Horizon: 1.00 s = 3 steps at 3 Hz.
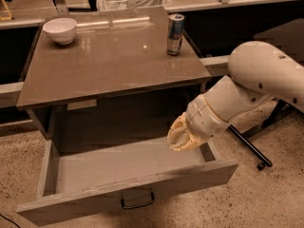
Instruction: Open top drawer
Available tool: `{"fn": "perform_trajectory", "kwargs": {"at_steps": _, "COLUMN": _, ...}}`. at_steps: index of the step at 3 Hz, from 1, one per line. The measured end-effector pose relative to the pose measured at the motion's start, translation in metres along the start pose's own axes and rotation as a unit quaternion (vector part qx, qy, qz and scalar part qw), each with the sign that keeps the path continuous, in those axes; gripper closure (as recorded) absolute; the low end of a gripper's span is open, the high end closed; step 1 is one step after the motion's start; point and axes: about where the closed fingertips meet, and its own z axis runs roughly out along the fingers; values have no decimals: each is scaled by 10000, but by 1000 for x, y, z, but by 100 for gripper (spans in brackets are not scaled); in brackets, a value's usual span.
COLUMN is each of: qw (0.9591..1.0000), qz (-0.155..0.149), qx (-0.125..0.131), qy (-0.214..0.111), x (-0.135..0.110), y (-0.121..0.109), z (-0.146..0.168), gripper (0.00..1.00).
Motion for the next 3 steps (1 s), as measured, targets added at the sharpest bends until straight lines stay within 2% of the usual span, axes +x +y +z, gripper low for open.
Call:
{"fn": "perform_trajectory", "kwargs": {"at_steps": 2, "qw": 10000, "qz": 0, "qx": 0, "qy": 0, "x": 0, "y": 0, "z": 0, "gripper": 12}}
{"fn": "perform_trajectory", "kwargs": {"at_steps": 3, "qw": 10000, "qz": 0, "qx": 0, "qy": 0, "x": 0, "y": 0, "z": 0, "gripper": 0}}
